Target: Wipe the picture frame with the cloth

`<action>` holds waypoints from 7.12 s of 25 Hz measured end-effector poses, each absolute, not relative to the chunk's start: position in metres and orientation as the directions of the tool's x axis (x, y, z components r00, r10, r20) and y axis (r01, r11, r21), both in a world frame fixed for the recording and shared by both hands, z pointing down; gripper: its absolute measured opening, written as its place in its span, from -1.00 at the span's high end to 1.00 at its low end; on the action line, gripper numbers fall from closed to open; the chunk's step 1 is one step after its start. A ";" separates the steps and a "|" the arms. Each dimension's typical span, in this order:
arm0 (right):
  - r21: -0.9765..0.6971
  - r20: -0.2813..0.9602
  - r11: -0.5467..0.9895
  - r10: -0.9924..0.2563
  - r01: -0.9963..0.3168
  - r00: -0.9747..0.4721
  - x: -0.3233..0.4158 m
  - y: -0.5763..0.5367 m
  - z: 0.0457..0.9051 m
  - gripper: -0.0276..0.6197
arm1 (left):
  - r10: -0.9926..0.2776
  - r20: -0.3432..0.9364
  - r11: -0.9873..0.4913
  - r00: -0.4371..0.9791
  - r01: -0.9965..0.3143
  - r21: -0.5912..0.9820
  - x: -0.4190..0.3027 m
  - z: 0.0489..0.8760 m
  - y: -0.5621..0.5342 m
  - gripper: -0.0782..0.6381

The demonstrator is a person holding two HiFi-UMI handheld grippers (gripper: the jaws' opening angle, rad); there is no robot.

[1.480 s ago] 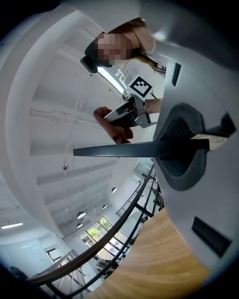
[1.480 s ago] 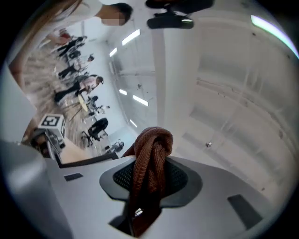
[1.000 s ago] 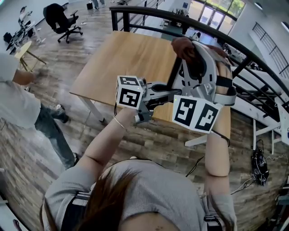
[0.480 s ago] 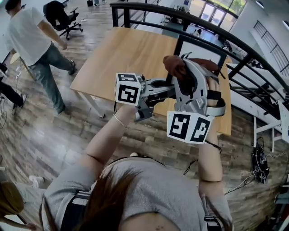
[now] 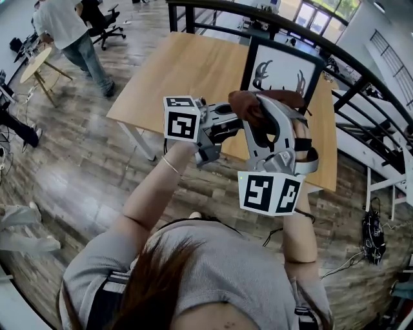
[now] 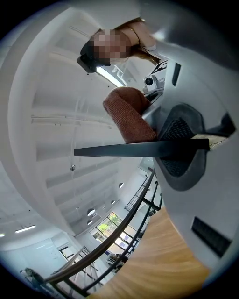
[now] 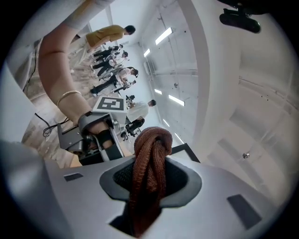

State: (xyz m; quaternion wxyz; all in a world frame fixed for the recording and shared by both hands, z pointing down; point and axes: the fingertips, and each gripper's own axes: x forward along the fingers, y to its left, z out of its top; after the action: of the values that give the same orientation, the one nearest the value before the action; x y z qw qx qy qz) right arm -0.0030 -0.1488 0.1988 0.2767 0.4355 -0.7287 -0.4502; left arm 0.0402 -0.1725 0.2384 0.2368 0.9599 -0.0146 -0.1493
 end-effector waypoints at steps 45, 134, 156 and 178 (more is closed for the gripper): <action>0.959 -0.166 -0.100 -0.957 -0.264 -0.237 0.071 -0.220 0.095 0.50 | -0.075 -0.253 -0.904 0.965 0.041 0.427 0.049 0.242 -0.177 0.73; 0.928 -0.142 -0.074 -0.976 -0.365 -0.163 0.120 -0.212 0.147 0.50 | -0.044 -0.322 -0.896 0.946 0.106 0.432 0.051 0.242 -0.184 0.73; 0.877 0.068 0.171 -0.969 -0.449 -0.236 0.119 -0.162 0.245 0.50 | -0.089 -0.376 -0.880 0.923 0.104 0.463 0.052 0.243 -0.187 0.73; 0.700 0.220 0.362 -0.929 -0.615 -0.297 0.123 -0.139 0.294 0.50 | -0.162 -0.360 -0.869 0.919 0.041 0.494 0.053 0.249 -0.192 0.73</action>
State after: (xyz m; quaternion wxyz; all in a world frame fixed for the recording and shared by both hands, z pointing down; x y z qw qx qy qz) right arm 0.1229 -0.1385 0.2937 0.3106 0.5050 -0.7646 -0.2527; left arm 0.0526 -0.1920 0.2491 0.2543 0.9459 -0.0320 -0.1989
